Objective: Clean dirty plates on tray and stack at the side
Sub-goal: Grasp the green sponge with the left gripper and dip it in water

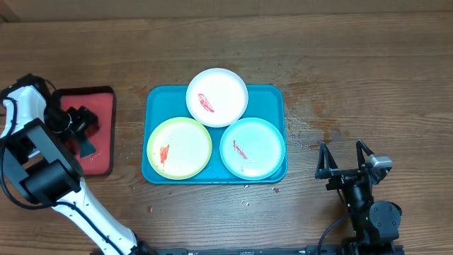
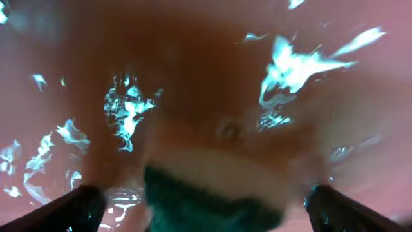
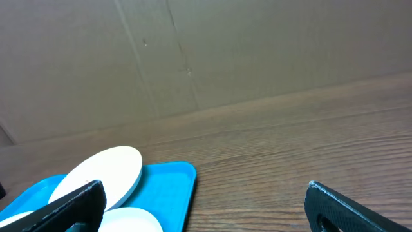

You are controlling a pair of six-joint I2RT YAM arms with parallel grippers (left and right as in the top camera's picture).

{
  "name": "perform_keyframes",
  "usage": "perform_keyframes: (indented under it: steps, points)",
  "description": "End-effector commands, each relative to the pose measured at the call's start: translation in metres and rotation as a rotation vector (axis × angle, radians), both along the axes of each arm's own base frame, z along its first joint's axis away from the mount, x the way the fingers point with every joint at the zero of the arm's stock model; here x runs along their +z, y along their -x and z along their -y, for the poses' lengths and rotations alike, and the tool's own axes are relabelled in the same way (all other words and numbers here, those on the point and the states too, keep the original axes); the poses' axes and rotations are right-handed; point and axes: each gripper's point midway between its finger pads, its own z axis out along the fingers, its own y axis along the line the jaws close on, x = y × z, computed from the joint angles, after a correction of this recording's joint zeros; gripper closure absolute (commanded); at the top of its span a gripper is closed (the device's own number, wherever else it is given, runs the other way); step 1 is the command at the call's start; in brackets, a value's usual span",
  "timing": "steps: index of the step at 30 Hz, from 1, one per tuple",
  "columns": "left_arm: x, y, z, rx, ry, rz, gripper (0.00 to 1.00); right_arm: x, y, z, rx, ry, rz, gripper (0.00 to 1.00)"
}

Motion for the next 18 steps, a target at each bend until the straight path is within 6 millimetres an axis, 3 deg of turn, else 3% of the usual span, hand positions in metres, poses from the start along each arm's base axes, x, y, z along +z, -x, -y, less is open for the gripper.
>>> perform_keyframes:
  steps: [1, 5, 8, 9, 12, 14, 15, 16, 17, 18]
  points:
    - [-0.015, 0.020, 0.011, 0.002, 0.062, -0.088, 0.03, -0.002, 0.000, -0.001, 0.004, 0.006, 0.003, 0.00]
    - [-0.011, 0.032, 0.018, 0.002, 0.095, -0.139, 0.44, -0.002, 0.000, -0.001, 0.004, 0.006, 0.003, 0.00]
    - [-0.010, 0.034, 0.020, 0.001, 0.101, -0.151, 0.84, -0.002, 0.000, -0.001, 0.004, 0.006, 0.003, 0.00]
    - [-0.010, 0.034, 0.020, 0.001, 0.101, -0.151, 0.93, -0.002, 0.000, -0.001, 0.004, 0.006, 0.003, 0.00]
    - [-0.010, 0.034, 0.020, 0.002, 0.100, -0.150, 0.96, -0.002, 0.000, -0.001, 0.004, 0.006, 0.003, 0.00]
    - [-0.011, 0.033, 0.019, 0.002, 0.096, -0.143, 0.91, -0.002, 0.000, -0.001, 0.004, 0.006, 0.003, 0.00]
    - [-0.011, 0.031, 0.018, 0.002, 0.092, -0.137, 0.68, -0.002, 0.000, -0.001, 0.004, 0.006, 0.003, 0.00]
    - [-0.012, 0.029, 0.017, 0.002, 0.087, -0.130, 0.20, -0.002, 0.000, -0.001, 0.004, 0.006, 0.003, 0.00]
    - [-0.013, 0.028, 0.016, 0.001, 0.083, -0.124, 0.00, -0.002, 0.000, -0.001, 0.004, 0.006, 0.003, 0.00]
    - [-0.013, 0.027, 0.015, 0.001, 0.080, -0.120, 0.00, -0.002, 0.000, -0.001, 0.004, 0.006, 0.003, 0.00]
